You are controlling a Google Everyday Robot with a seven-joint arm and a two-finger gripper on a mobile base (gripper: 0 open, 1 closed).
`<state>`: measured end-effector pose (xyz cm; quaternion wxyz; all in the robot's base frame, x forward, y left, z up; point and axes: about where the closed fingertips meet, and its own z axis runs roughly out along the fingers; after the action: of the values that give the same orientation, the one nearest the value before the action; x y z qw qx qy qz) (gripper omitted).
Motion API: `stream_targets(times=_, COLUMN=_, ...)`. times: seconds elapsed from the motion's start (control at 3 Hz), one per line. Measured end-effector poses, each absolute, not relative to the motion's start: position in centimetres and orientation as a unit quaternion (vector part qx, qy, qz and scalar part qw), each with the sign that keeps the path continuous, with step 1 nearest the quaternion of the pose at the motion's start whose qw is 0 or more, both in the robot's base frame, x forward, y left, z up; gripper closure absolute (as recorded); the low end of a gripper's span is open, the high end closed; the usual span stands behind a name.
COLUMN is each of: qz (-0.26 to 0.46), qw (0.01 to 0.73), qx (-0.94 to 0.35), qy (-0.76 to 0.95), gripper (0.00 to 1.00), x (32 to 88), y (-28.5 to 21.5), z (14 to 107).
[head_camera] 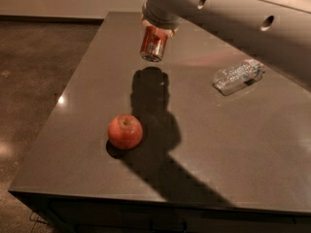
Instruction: Place coke can upright
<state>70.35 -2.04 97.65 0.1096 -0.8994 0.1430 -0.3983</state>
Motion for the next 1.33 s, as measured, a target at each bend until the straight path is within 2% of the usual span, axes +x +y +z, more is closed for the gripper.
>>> stream_targets(times=0.67, qz=-0.442, qw=0.145, qx=-0.883, qy=0.063, gripper=1.0, x=72.3, y=-4.3, z=97.9)
stream_targets(times=1.33, qz=-0.485, qw=0.246, qx=-0.839, qy=0.011, gripper=1.0, x=73.7, y=-4.9, z=97.6)
